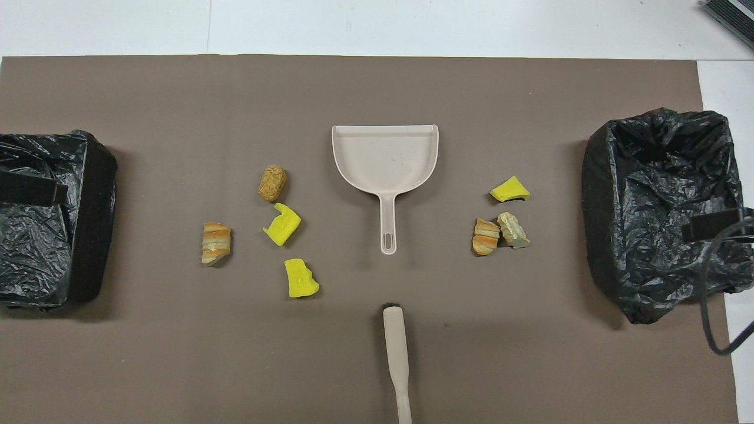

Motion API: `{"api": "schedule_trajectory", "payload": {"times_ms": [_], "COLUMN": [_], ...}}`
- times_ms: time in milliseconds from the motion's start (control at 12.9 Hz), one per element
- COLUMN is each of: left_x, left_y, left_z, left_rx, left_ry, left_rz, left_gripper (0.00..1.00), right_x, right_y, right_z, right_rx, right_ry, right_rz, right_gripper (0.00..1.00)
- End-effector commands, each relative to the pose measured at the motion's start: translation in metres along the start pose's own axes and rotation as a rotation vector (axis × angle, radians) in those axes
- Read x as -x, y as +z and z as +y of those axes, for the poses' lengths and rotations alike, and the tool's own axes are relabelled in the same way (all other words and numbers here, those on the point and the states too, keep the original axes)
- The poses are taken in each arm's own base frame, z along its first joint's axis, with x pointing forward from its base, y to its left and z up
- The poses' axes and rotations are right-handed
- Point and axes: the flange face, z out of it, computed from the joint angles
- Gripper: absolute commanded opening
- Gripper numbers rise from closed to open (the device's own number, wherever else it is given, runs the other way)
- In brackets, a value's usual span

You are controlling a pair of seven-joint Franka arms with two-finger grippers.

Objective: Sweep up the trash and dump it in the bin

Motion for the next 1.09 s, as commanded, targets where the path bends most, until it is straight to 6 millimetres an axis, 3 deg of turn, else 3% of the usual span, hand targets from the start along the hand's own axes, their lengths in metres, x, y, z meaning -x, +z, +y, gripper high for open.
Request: {"api": "schedule_trajectory", "payload": {"times_ms": [0, 465, 1008], "left_x": [0.0013, 0.0039, 0.0057], "left_y": [-0.0022, -0.0032, -0.0029], "left_z": [-0.0055, -0.0135, -0.0098], "left_rx": [-0.010, -0.011, -0.008], "left_ry": [0.002, -0.018, -0.017], "left_rz": [0.008, 0.002, -0.005], "left_gripper": [1.00, 1.00, 1.00], "right_x": [0.0028, 0.0038, 0.0061], "right_y": [-0.0017, -0.0011, 0.0008], "right_z": [0.0049, 0.0042, 0.0045], "right_rx": [0.008, 0.008, 0.007], "right_ry": [-0.008, -0.005, -0.005], "right_rz": [0.005, 0.004, -0.001], "right_gripper": [1.00, 1.00, 1.00]}}
